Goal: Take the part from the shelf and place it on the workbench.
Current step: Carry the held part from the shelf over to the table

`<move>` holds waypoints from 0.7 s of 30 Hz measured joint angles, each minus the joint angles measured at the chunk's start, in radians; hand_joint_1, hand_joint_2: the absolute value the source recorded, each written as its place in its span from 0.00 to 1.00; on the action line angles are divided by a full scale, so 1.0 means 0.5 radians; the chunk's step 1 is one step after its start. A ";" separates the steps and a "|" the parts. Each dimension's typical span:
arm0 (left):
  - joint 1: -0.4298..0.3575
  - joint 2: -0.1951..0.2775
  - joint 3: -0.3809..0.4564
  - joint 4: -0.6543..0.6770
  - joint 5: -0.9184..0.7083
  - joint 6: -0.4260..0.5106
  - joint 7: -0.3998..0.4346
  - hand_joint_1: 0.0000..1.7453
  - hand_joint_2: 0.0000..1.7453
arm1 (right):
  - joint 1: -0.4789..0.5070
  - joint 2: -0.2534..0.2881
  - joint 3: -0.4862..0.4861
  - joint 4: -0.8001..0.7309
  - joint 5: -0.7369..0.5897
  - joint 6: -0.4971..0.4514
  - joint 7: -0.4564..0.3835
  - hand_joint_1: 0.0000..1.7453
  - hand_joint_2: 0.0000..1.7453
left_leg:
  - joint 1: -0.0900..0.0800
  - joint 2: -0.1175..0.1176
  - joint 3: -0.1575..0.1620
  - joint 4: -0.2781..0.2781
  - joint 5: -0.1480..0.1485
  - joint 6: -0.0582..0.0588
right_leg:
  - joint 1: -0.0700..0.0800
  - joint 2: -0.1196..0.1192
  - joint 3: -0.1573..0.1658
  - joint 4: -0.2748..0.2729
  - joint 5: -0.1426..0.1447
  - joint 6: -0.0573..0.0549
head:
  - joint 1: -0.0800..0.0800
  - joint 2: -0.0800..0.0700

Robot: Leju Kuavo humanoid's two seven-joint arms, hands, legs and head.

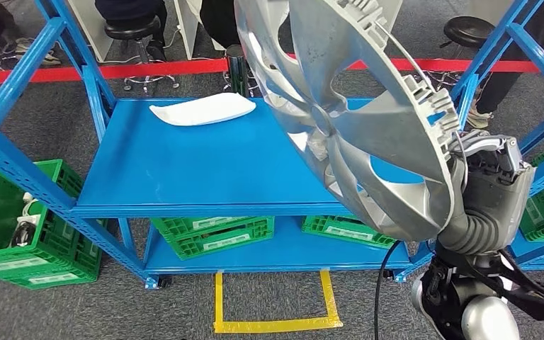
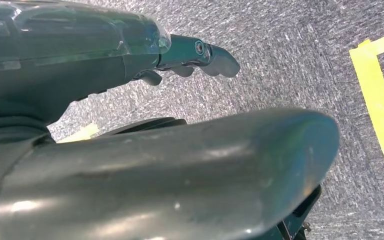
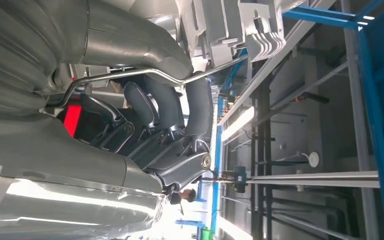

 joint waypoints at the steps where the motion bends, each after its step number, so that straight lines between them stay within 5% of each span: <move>1: 0.000 0.002 0.000 0.000 -0.015 0.002 -0.019 0.00 1.00 | 0.014 0.003 -0.001 0.000 -0.010 0.000 -0.017 1.00 1.00 | 0.000 -0.001 0.000 0.000 0.000 0.000 | 0.000 0.000 0.000 0.000 0.000 0.000 | 0.000 0.000; 21: -0.002 0.081 0.000 0.006 0.008 0.207 -0.319 0.00 1.00 | 0.230 0.059 -0.004 0.002 -0.033 0.014 -0.174 1.00 1.00 | 0.000 -0.006 -0.001 0.000 -0.001 -0.001 | 0.000 0.000 0.000 0.000 -0.003 -0.004 | 0.000 0.000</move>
